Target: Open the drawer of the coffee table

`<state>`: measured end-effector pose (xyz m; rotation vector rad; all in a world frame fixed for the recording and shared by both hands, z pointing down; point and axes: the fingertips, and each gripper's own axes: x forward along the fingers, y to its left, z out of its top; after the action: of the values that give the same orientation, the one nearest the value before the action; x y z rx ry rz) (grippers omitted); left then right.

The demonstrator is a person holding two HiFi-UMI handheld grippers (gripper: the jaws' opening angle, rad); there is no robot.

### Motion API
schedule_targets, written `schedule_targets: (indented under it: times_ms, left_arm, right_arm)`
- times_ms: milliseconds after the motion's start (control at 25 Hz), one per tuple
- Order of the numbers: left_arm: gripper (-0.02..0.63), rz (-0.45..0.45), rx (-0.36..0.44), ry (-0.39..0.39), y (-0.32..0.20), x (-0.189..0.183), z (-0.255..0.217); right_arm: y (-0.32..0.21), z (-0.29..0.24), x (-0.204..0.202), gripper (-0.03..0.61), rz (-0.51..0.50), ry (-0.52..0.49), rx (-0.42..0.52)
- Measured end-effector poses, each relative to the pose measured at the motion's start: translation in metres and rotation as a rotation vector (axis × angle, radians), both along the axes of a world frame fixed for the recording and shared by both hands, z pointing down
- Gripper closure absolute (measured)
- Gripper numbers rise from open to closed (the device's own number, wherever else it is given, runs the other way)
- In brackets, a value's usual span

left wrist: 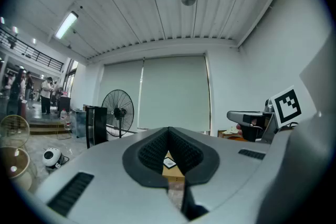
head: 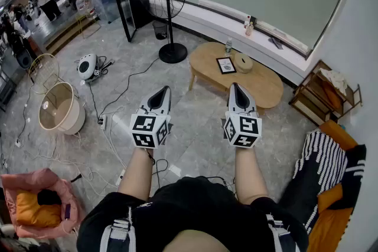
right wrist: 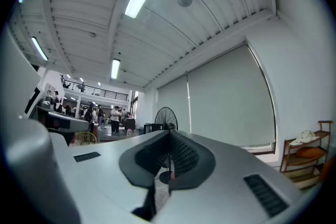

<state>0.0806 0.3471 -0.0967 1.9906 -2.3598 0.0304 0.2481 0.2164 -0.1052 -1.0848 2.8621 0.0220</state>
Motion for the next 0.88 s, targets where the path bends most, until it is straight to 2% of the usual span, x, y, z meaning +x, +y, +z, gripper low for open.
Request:
schedule_targets:
  times_ms: [520, 760, 880]
  left_arm:
    - [0.595, 0.019, -0.011, -0.015, 0.014, 0.015, 0.004]
    - [0.595, 0.031, 0.033, 0.041, 0.033, 0.005, 0.004]
    - [0.597, 0.025, 0.017, 0.003, 0.045, -0.003, 0.007]
  right_arm:
    - [0.019, 0.0, 0.009, 0.563, -0.008, -0.024, -0.01]
    - [0.037, 0.001, 0.002, 0.563, 0.003, -0.015, -0.006]
    - [0.05, 0.002, -0.005, 0.563, 0.01, -0.012, -0.005]
